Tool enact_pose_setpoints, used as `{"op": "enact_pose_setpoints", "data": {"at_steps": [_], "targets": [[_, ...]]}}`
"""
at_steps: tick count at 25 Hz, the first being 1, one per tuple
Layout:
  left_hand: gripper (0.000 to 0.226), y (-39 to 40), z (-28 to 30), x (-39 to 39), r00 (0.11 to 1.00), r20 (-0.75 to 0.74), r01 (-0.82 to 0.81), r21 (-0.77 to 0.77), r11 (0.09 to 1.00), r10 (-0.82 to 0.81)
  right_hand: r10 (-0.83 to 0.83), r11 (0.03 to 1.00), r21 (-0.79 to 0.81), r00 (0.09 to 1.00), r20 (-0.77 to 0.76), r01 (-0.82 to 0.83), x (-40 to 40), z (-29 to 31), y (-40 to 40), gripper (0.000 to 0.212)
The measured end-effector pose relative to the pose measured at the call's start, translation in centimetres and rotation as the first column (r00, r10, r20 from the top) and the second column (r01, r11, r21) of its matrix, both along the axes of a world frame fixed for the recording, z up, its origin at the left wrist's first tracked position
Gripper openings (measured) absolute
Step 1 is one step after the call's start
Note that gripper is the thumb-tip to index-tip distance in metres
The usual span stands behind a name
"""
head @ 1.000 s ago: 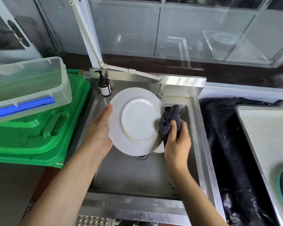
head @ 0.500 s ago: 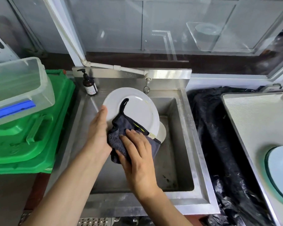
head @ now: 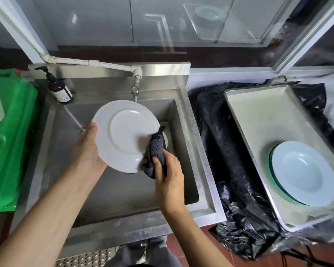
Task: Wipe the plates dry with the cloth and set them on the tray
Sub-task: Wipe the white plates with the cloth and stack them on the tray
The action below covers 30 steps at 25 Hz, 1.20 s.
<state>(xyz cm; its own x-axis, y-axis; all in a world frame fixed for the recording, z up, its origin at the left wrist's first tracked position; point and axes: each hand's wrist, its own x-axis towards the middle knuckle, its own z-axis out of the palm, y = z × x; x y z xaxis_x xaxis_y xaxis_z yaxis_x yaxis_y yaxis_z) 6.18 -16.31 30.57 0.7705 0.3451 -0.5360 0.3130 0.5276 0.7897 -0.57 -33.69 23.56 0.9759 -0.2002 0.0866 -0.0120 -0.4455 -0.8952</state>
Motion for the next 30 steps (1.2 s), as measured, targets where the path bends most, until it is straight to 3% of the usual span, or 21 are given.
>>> {"op": "enact_pose_setpoints", "data": {"at_steps": [2,5,9,11,13,14,17,19,20,22,23,25,27,28,30], "targets": [[0.034,-1.3,-0.5,-0.4,0.999,-0.039,-0.029,0.047,0.998,0.031,-0.017,1.0,-0.026,0.993,-0.116,0.014,0.7,-0.7,-2.9,0.035],[0.038,-2.7,-1.4,-1.3,0.998,-0.069,0.013,0.058,0.998,-0.009,-0.073,0.981,-0.19,0.983,-0.167,0.041,1.6,-2.1,-8.3,0.026],[0.023,-4.2,-2.0,-1.4,0.994,-0.106,0.006,0.094,0.996,0.004,-0.102,0.832,-0.553,0.991,-0.081,0.04,2.5,-5.4,-13.7,0.028],[0.02,-5.0,-2.3,-1.5,0.993,-0.117,0.007,0.117,0.993,0.007,-0.07,0.748,-0.656,0.971,-0.227,-0.099,2.0,-7.8,-14.8,0.04],[0.027,-5.6,-2.8,-1.7,0.991,-0.132,0.029,0.134,0.991,-0.011,-0.061,0.681,-0.659,0.873,-0.485,-0.319,0.8,-10.3,-15.2,0.055],[0.032,-5.9,-3.1,-1.7,0.991,-0.131,0.038,0.14,0.989,-0.019,-0.052,0.663,-0.649,0.842,-0.537,-0.373,0.3,-11.2,-15.5,0.059],[0.031,-6.9,-3.5,-1.8,0.997,-0.07,0.054,0.202,0.978,-0.041,-0.037,0.658,-0.653,0.85,-0.525,-0.375,0.5,-11.1,-15.8,0.061],[0.019,-7.7,-3.1,-2.1,0.988,0.03,0.129,0.342,0.931,-0.148,-0.079,0.745,-0.613,0.878,-0.473,-0.263,1.3,-9.0,-15.0,0.058],[0.025,-8.0,-2.8,-2.4,0.967,0.089,0.168,0.479,0.862,-0.238,-0.091,0.836,-0.52,0.889,-0.449,-0.177,1.9,-7.5,-14.4,0.052],[0.036,-8.0,-2.4,-3.1,0.879,0.115,0.222,0.761,0.61,-0.463,-0.099,0.988,-0.147,0.899,-0.426,0.04,3.3,-3.6,-12.3,0.033],[0.035,-8.1,-2.0,-3.4,0.824,0.079,0.237,0.851,0.469,-0.561,-0.105,0.99,0.048,0.903,-0.416,0.136,4.1,-1.5,-11.2,0.027],[0.028,-8.4,-1.7,-3.7,0.711,-0.003,0.209,0.956,0.207,-0.703,-0.077,0.932,0.292,0.907,-0.415,0.212,5.5,2.1,-9.7,0.042],[0.021,-8.9,-1.7,-4.3,0.621,-0.056,0.068,0.998,-0.018,-0.782,-0.052,0.911,0.341,0.887,-0.459,0.23,6.4,4.2,-9.2,0.058],[0.018,-9.0,-1.8,-4.6,0.581,-0.074,-0.001,0.996,-0.092,-0.811,-0.059,0.919,0.316,0.877,-0.476,0.234,6.5,4.7,-9.2,0.056],[0.021,-9.0,-2.3,-5.2,0.527,-0.116,-0.039,0.986,-0.161,-0.842,-0.082,0.931,0.266,0.853,-0.516,0.25,6.1,4.5,-9.2,0.038]]}}
